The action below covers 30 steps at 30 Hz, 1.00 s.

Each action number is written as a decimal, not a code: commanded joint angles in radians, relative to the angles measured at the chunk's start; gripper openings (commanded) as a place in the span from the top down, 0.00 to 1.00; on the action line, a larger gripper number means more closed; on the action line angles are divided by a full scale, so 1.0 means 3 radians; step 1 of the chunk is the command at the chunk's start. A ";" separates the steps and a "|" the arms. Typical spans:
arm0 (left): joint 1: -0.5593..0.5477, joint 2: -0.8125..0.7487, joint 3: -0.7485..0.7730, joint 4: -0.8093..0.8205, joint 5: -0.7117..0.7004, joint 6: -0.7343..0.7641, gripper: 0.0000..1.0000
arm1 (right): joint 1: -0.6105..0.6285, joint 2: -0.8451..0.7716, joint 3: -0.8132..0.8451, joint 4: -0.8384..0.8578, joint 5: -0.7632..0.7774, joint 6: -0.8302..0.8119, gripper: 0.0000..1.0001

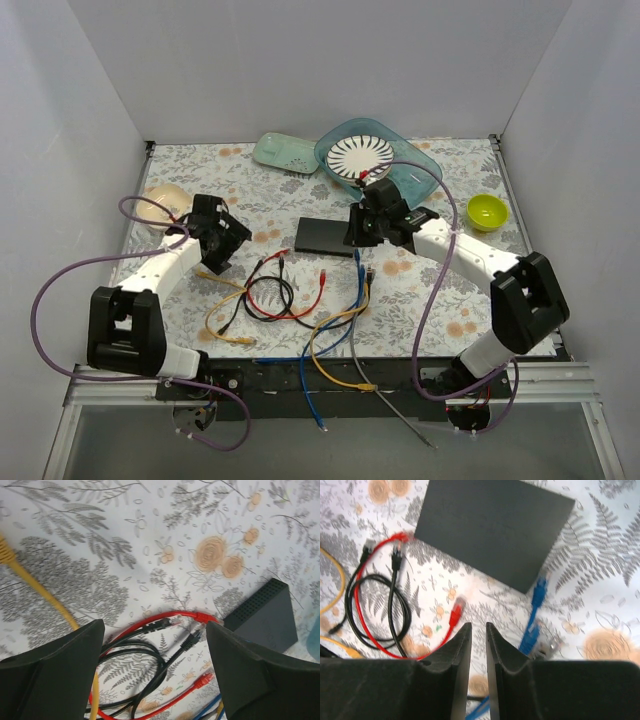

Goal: Pull the plug from the switch port

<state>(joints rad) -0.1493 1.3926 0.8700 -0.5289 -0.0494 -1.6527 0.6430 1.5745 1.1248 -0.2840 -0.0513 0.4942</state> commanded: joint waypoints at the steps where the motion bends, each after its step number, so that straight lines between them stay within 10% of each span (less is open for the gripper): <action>1: 0.0007 0.0046 0.0173 -0.0874 -0.0606 -0.0395 0.18 | 0.0025 -0.0548 -0.0236 -0.0142 0.0079 -0.0230 0.75; 9: 0.0053 -0.0121 -0.0225 -0.0979 -0.0358 -0.0311 0.34 | 0.0250 -0.1127 -0.0303 -0.0531 0.0063 -0.0298 0.80; 13: -0.0090 -0.0571 -0.0267 -0.0009 0.0978 0.0272 0.44 | 0.0245 -0.1449 -0.0701 -0.0399 0.0314 0.0019 0.82; 23: -0.2322 0.0245 0.0943 0.0792 0.1208 0.0783 0.46 | 0.0173 -0.1766 -0.0426 -0.0536 0.0952 0.0204 0.83; 30: -0.2923 0.1099 0.0931 0.0903 0.1223 0.1209 0.51 | 0.0132 -0.2124 -0.0206 -0.0639 0.1424 0.0372 0.85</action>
<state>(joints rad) -0.9855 1.6371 1.2133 -0.2707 0.3149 -1.3697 0.6922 1.0355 1.0142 -0.4759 0.2554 0.5724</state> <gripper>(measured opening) 0.513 0.156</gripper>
